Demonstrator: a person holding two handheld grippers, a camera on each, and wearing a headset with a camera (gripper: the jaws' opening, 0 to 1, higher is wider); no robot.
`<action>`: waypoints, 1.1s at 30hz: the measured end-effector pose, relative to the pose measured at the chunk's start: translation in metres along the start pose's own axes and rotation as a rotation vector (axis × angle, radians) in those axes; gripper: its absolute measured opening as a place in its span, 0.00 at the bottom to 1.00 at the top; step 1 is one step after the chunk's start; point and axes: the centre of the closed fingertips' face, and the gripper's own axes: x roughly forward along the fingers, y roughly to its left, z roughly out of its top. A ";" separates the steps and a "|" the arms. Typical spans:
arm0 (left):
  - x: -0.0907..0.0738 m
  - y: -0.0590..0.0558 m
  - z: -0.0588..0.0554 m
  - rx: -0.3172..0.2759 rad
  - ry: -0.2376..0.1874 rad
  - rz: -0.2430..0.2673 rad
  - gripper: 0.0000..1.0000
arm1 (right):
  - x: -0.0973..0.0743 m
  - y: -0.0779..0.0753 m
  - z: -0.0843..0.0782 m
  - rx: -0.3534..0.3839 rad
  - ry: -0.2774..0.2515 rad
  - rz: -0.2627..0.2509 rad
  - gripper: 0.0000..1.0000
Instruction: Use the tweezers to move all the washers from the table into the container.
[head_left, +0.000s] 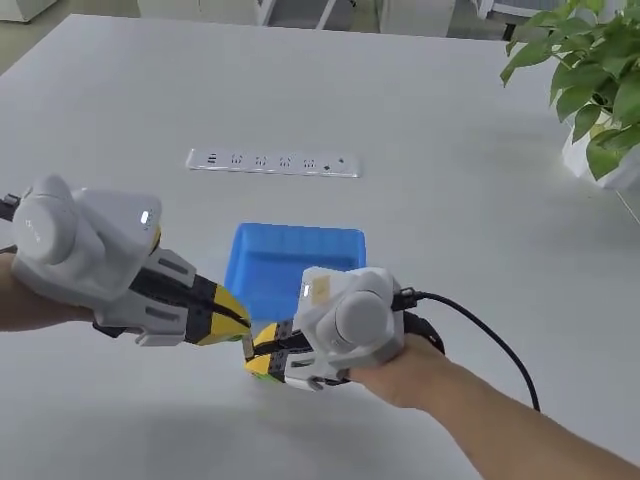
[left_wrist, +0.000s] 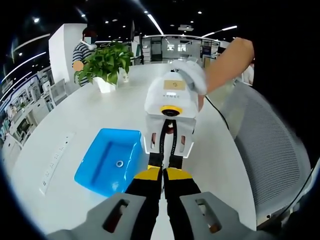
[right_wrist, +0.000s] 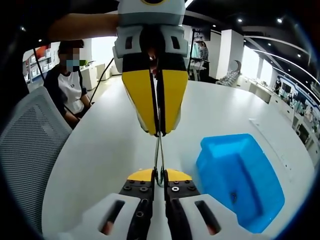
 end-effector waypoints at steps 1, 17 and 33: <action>0.000 0.000 0.000 0.000 0.001 0.001 0.05 | 0.000 0.000 0.000 0.002 -0.001 0.000 0.07; -0.006 0.003 -0.002 -0.014 0.009 0.026 0.11 | -0.001 0.001 0.002 -0.005 0.000 0.004 0.08; -0.030 -0.003 -0.004 -0.119 -0.020 0.076 0.34 | -0.017 -0.003 0.023 -0.039 -0.016 0.000 0.08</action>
